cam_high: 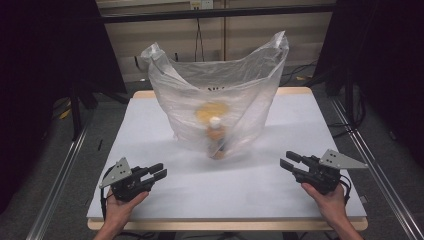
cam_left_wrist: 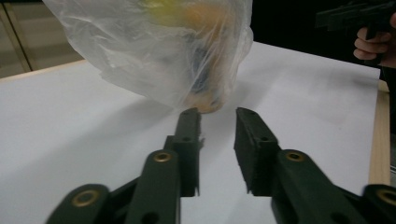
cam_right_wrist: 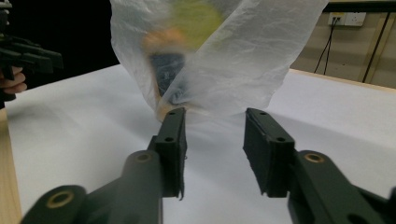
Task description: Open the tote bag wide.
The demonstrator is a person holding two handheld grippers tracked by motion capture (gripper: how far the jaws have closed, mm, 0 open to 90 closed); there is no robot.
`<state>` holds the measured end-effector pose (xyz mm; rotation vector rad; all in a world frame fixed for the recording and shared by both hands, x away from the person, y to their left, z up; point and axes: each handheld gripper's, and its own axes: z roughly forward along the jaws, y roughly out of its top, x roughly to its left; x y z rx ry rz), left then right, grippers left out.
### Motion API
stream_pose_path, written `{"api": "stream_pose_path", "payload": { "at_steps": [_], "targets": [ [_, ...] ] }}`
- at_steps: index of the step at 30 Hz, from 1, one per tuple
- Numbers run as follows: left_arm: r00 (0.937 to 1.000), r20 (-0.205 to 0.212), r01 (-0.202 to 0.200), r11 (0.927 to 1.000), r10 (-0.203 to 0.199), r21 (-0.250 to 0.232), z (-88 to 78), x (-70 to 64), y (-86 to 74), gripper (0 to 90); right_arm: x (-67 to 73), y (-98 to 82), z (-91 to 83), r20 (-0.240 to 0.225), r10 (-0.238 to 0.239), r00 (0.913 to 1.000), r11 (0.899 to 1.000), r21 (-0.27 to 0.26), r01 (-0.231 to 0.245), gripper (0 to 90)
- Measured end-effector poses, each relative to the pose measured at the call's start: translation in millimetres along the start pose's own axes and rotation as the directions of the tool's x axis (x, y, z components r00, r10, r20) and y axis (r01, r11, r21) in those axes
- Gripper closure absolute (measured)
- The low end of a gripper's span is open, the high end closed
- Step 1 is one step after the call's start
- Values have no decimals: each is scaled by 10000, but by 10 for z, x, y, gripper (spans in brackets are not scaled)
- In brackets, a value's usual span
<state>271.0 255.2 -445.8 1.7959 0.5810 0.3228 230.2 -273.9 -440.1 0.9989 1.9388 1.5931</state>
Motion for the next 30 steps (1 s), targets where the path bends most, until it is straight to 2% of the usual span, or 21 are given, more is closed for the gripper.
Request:
{"api": "stream_pose_path", "payload": {
  "at_steps": [2, 4, 7, 9, 10, 12, 13, 15, 19, 20, 23, 24, 26, 27, 30],
  "targets": [
    [9997, 243, -53, 9999, 49, 147, 15, 3, 35, 792, -11, 20, 14, -82, 72, 9999, 10000, -8, -72, 702],
    [9995, 312, 84, 9996, -93, 265, 49, -10, 69, 835, -32, 55, 33, -241, 158, 9996, 9999, -50, -159, 765],
    [9991, 385, 176, 9992, -189, 347, 76, -20, 104, 889, -51, 93, 59, -348, 197, 9992, 9998, -1, -197, 802],
    [9986, 498, 159, 9992, -177, 363, 101, -34, 143, 900, -68, 159, 136, -634, 372, 9973, 9983, 468, -343, 856],
    [9962, 849, 165, 9993, -193, 337, 113, -30, 160, 900, -72, 182, 167, -733, 407, 9965, 9981, 485, -372, 872],
    [9943, 1038, 204, 9991, -241, 370, 134, -43, 202, 900, -73, 210, 195, -842, 461, 9954, 9979, 493, -421, 881],
    [9939, 1093, 101, 9993, -141, 366, 143, -40, 224, 900, -60, 284, 251, -954, 461, 9944, 9974, 595, -406, 890],
    [9920, 1231, 257, 9993, -286, 256, 163, -40, 269, 900, -51, 324, 274, -1082, 413, 9933, 9975, 613, -348, 895],
    [9899, 1385, 306, 9995, -306, 18, 176, -22, 352, 900, -16, 496, 362, -1046, 418, 9936, 9983, 438, -374, 900],
    [9876, 1538, 306, 9995, -307, 29, 180, -10, 373, 900, -25, 525, 382, -1083, 526, 9927, 9980, 409, -484, 900],
    [9893, 1448, 165, 9998, -180, 114, 215, 1, 436, 900, -42, 591, 433, -1055, 539, 9930, 9978, 440, -495, 900],
    [9897, 1417, 191, 9998, -205, 108, 236, 0, 456, 900, -66, 670, 489, -1265, 580, 9903, 9974, 487, -522, 900],
    [9905, 1369, 140, 9998, -156, 127, 281, 8, 500, 900, -70, 716, 516, -1300, 526, 9901, 9979, 445, -472, 900],
    [9892, 1456, 144, 9999, -152, 68, 303, 21, 524, 900, -75, 818, 568, -1485, 472, 9878, 9985, 346, -425, 900],
    [9909, 1346, 78, 10000, -71, -50, 368, 34, 609, 900, -62, 963, 637, -1641, 259, 9861, 9996, 149, -238, 900]
  ]
}}
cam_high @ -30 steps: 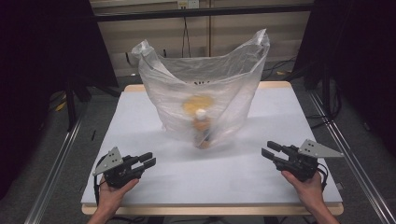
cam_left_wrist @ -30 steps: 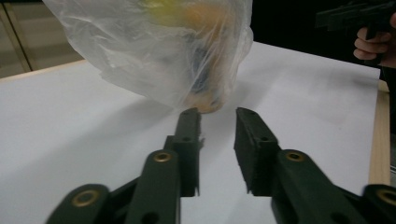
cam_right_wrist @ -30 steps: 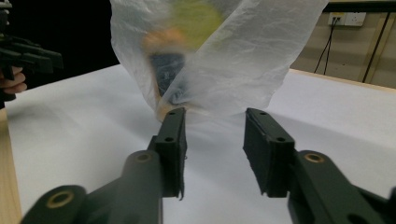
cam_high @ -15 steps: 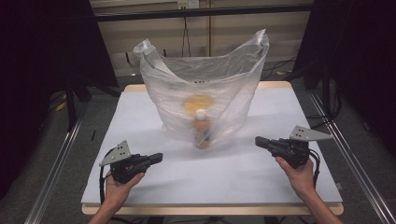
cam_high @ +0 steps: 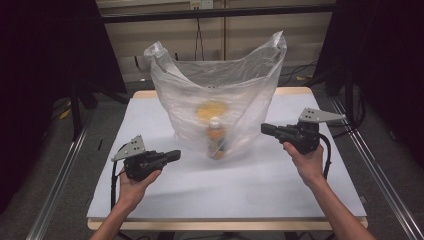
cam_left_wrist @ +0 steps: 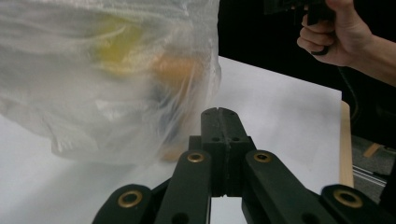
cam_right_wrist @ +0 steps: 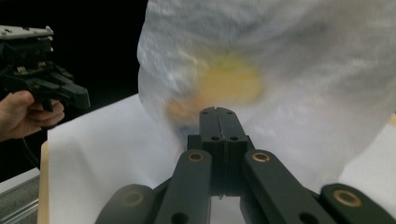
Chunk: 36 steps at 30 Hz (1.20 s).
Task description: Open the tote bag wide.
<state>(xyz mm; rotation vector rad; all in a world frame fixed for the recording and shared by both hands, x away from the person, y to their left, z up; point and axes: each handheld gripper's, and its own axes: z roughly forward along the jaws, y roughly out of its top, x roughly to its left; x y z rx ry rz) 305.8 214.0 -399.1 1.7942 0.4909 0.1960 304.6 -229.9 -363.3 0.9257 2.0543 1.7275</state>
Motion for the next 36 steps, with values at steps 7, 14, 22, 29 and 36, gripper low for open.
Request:
{"api": "stream_pose_path", "payload": {
  "at_steps": [7, 14, 22, 29, 36],
  "targets": [
    [9998, -169, -95, 9998, 91, -196, 92, 119, 190, 900, 12, 251, 113, -172, -223, 9996, 9997, -39, 223, 900],
    [9993, -255, -287, 9983, 274, -509, 150, 210, 471, 900, -34, 519, 285, -71, -368, 9993, 9992, -146, 367, 900],
    [9992, -252, -320, 9977, 306, -605, 338, 278, 685, 900, -85, 816, 496, -118, -433, 9990, 9988, -220, 431, 900],
    [9992, -184, -356, 9991, 351, -244, 523, 321, 715, 900, -151, 1122, 678, 229, -541, 9983, 9985, 42, 540, 900],
    [9991, -79, -426, 9990, 425, -142, 606, 332, 717, 900, -258, 1276, 932, 589, -534, 9968, 9953, 839, 483, 900]
  ]
}}
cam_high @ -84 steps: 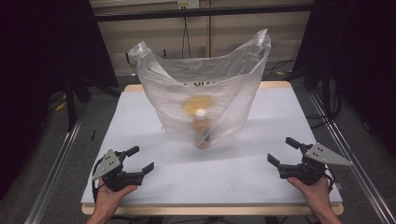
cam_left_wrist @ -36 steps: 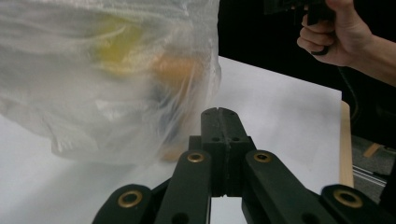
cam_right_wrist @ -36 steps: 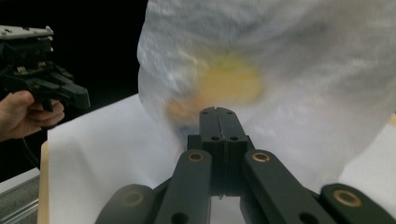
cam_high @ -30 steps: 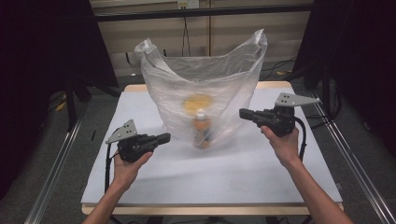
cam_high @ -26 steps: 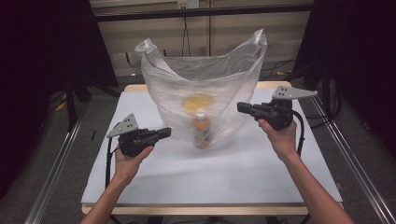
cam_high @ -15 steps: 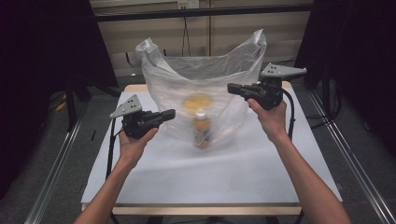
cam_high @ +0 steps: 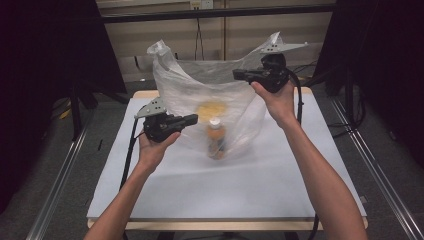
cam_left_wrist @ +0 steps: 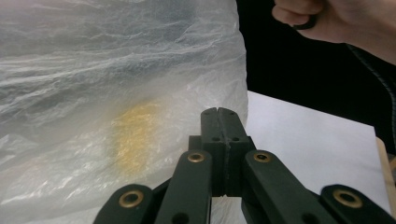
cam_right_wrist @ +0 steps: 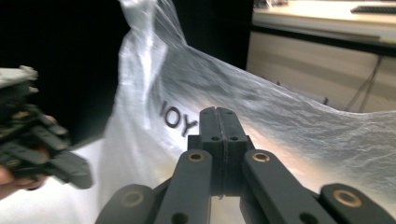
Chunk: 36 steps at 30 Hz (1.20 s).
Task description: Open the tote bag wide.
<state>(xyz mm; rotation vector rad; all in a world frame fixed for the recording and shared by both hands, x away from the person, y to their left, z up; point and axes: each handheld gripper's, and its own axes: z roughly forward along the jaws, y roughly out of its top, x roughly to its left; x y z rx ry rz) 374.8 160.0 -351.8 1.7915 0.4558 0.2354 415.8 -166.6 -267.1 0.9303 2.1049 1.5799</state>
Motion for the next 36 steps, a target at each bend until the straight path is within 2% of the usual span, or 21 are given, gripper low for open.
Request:
{"api": "stream_pose_path", "payload": {
  "at_steps": [2, 4, 6, 9, 10, 13, 15, 17, 18, 22, 24, 27, 29, 32, 36],
  "targets": [
    [10000, -27, 2, 10000, -2, 75, 20, 7, -13, 900, -46, -24, 70, 34, 245, 9997, 9996, 110, -245, 900],
    [10000, -71, -27, 10000, 28, 90, 33, 8, -28, 900, -82, -94, 145, 59, 339, 9994, 9982, 501, -341, 900],
    [9999, 99, 33, 10000, -33, 4, 41, 2, -37, 900, -83, -195, 209, -193, 399, 9990, 9954, 881, -381, 900],
    [10000, -13, -52, 9999, 52, 109, 36, -4, -29, 900, -64, -307, 257, -426, 408, 9983, 9923, 1185, -355, 900],
    [10000, 23, -29, 10000, 29, 14, 44, -4, -18, 900, -29, -410, 278, -729, 516, 9960, 9907, 1297, -418, 900],
    [10000, -18, 28, 9999, -29, -101, 41, -8, 2, 900, 31, -498, 283, -1017, 552, 9933, 9912, 1251, -423, 900],
    [9998, 189, 2, 9988, 7, -482, 38, -39, 65, 900, 150, -610, 282, -1302, 480, 9903, 9914, 1270, -314, 900],
    [9996, 288, 47, 9980, -29, -623, 37, -56, 92, 900, 188, -639, 276, -1427, 465, 9887, 9926, 1178, -297, 900],
    [9995, 268, -151, 9979, 169, -633, 44, -97, 156, 900, 244, -683, 274, -1555, 422, 9869, 9928, 1170, -240, 900],
    [9985, 394, -343, 9967, 373, -739, 92, -155, 261, 900, 316, -738, 269, -1826, 431, 9822, 9949, 979, -255, 900],
    [9983, 386, -394, 9954, 429, -870, 123, -167, 310, 900, 346, -757, 271, -1916, 426, 9806, 9953, 934, -250, 900],
    [9978, 358, -524, 9954, 554, -801, 147, -161, 366, 900, 379, -766, 279, -1886, 336, 9815, 9947, 1018, -145, 900],
    [9980, 403, -456, 9944, 497, -953, 176, -156, 418, 900, 408, -762, 290, -1867, 246, 9821, 9948, 1013, -57, 900],
    [9985, 11, -551, 9963, 553, -653, 269, -108, 506, 900, 438, -746, 296, -1940, 204, 9808, 9944, 1058, 2, 900],
    [9995, -279, -160, 9987, 147, -477, 318, 12, 508, 900, 448, -758, 296, -1945, 121, 9808, 9922, 1241, 124, 900]
  ]
}}
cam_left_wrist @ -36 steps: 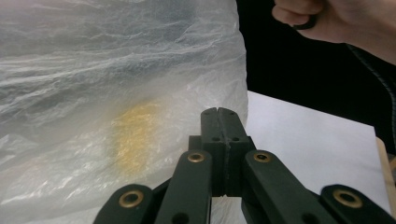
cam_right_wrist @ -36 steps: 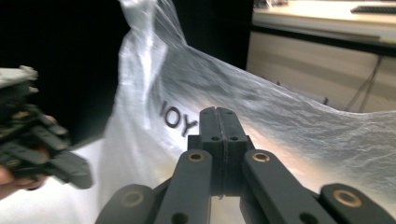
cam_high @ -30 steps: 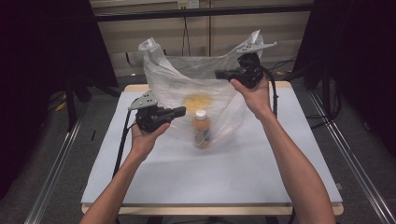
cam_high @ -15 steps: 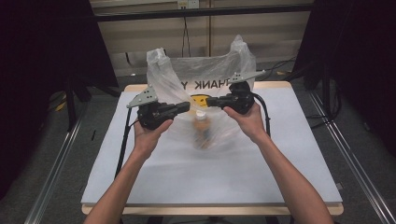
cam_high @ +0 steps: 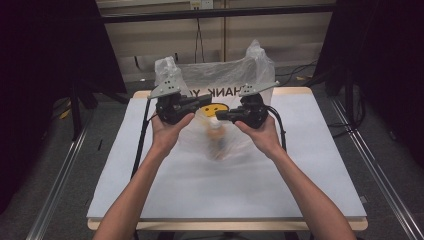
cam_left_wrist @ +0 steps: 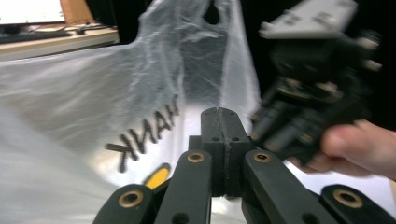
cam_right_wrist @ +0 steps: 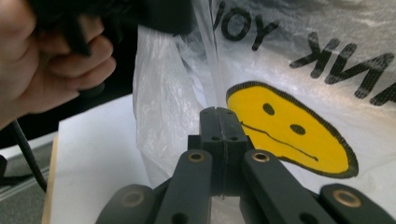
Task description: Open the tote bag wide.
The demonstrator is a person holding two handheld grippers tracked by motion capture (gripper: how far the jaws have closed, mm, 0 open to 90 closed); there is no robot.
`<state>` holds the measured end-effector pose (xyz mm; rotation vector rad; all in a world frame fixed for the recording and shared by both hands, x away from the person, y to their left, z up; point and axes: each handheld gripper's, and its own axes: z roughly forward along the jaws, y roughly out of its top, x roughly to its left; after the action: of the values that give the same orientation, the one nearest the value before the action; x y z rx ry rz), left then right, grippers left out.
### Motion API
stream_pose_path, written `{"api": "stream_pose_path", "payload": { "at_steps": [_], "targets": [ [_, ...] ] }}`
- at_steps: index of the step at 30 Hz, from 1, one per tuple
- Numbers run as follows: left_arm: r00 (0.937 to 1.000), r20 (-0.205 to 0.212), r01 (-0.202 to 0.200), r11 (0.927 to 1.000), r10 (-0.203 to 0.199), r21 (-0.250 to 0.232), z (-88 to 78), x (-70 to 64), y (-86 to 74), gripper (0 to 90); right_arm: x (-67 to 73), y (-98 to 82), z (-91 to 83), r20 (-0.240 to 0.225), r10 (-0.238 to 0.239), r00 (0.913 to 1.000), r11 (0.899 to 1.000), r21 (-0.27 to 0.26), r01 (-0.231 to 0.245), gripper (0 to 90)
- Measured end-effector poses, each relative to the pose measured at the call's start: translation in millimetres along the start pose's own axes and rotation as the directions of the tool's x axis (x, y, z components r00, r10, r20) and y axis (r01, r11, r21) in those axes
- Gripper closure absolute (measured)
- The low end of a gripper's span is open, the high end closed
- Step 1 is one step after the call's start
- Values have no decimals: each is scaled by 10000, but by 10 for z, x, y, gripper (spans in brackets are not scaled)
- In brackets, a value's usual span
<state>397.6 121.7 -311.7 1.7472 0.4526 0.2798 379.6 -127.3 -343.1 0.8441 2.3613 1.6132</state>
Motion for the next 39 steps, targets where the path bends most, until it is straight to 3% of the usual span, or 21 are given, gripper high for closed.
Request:
{"api": "stream_pose_path", "payload": {
  "at_steps": [3, 5, 8, 9, 11, 15, 18, 20, 21, 24, 25, 26, 28, 29, 30, 31, 32, 35, 36, 38, 39],
  "targets": [
    [9993, -372, -44, 9975, 71, 712, 79, 87, -83, 900, -15, -15, -7, 65, -71, 10000, 9996, 284, 69, 900],
    [9993, -351, -107, 9964, 137, 839, 113, 85, -88, 900, -19, -5, -15, 87, -85, 9999, 9997, 216, 83, 900],
    [9999, 74, -86, 9981, 82, 615, 129, 34, -64, 900, -8, 8, 5, 140, -140, 9998, 9995, 281, 136, 900],
    [9987, 382, -369, 9974, 346, 618, 159, -41, -35, 900, -3, 9, 17, 74, -150, 9999, 9994, 306, 148, 900],
    [9980, 435, -482, 9964, 452, 696, 175, -68, -24, 900, 18, 4, 38, -3, -157, 9999, 9994, 308, 157, 900],
    [9986, -236, -433, 9908, 467, 1278, 250, 11, -65, 900, 78, -22, 116, -196, -271, 9994, 9969, 740, 285, 900],
    [9984, -450, -263, 9877, 337, 1544, 232, 91, -145, 900, 78, -53, 93, -157, -251, 9996, 9968, 761, 262, 900],
    [9960, -826, -175, 9821, 336, 1874, 204, 152, -229, 900, 30, -61, 48, 4, -208, 9998, 9976, 659, 207, 900],
    [9954, -917, -77, 9760, 282, 2174, 200, 208, -303, 900, 3, -59, 24, 90, -104, 9999, 9981, 613, 99, 900],
    [9963, -832, -32, 9737, 227, 2279, 207, 255, -352, 900, -56, -42, -17, 487, -15, 9988, 9991, 425, -6, 900],
    [9960, -858, -40, 9729, 245, 2311, 219, 269, -367, 900, -87, -22, -29, 715, 51, 9974, 9995, 305, -73, 900],
    [9959, -873, -20, 9704, 238, 2416, 230, 277, -378, 900, -160, 48, -41, 1248, 55, 9922, 9999, 139, -72, 900],
    [9961, -818, -94, 9620, 330, 2729, 255, 264, -400, 900, -214, 72, -39, 1380, 241, 9901, 9997, 18, -246, 900],
    [9958, -821, -139, 9560, 397, 2931, 268, 251, -411, 900, -330, 74, -6, 1805, 487, 9824, 9986, 134, -520, 900],
    [9954, -803, -245, 9503, 519, 3103, 277, 251, -426, 900, -330, 74, -6, 1805, 487, 9824, 9986, 134, -520, 900],
    [9953, -800, -265, 9470, 548, 3201, 284, 248, -443, 900, -423, 15, 59, 2056, 589, 9769, 9961, 525, -711, 900],
    [9953, -748, -334, 9409, 621, 3370, 292, 252, -458, 900, -423, 15, 59, 2056, 589, 9769, 9961, 525, -711, 900],
    [9947, -668, -465, 9202, 785, 3888, 328, 255, -537, 900, -469, -173, 219, 1774, 543, 9826, 9869, 1400, -798, 900],
    [9945, -614, -530, 9155, 843, 3989, 326, 246, -560, 900, -458, -220, 247, 1651, 519, 9849, 9848, 1553, -779, 900],
    [9961, -539, -420, 9134, 697, 4050, 312, 222, -580, 900, -404, -293, 265, 1395, 416, 9894, 9802, 1862, -675, 900],
    [9935, -288, -870, 8979, 1101, 4316, 248, 163, -585, 900, -358, -318, 254, 1292, 312, 9911, 9787, 1973, -566, 900]
  ]
}}
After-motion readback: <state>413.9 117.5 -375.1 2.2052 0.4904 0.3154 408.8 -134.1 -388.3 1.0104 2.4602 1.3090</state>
